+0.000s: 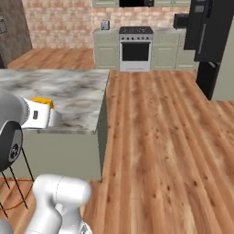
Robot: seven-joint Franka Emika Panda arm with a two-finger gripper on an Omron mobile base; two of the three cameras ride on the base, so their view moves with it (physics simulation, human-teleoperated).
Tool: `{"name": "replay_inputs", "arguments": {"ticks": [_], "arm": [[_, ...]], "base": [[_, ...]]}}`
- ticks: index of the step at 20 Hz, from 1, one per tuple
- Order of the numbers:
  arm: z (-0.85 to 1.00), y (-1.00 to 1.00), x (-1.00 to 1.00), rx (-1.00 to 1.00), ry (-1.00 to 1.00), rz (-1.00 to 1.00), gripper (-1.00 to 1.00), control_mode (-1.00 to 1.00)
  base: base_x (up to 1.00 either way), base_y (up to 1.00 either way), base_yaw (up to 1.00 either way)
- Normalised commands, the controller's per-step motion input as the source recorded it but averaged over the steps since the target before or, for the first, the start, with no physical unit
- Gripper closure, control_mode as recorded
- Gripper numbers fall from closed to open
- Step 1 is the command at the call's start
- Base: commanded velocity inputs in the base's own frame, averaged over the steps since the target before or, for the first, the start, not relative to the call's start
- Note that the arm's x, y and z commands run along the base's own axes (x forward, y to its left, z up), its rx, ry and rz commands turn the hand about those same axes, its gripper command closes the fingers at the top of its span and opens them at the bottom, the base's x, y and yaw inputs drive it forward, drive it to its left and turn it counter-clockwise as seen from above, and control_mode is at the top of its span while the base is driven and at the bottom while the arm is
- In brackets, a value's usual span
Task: Take the cheese, fish, and sweet potato from the fridge and place them on the plate on the dining counter to create an appetizer plate.
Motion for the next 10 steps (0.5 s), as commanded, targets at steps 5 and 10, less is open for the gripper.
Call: {"name": "replay_inputs", "arguments": {"ticks": [5,10], "arm": [[0.00,0.00,0.00,0.00,0.00,0.00,1.00,1.00],[0.00,0.00,0.00,0.00,0.00,0.00,1.00,1.00]], "base": [[-0.50,1.00,0.00],[-0.55,1.00,0.00]]}}
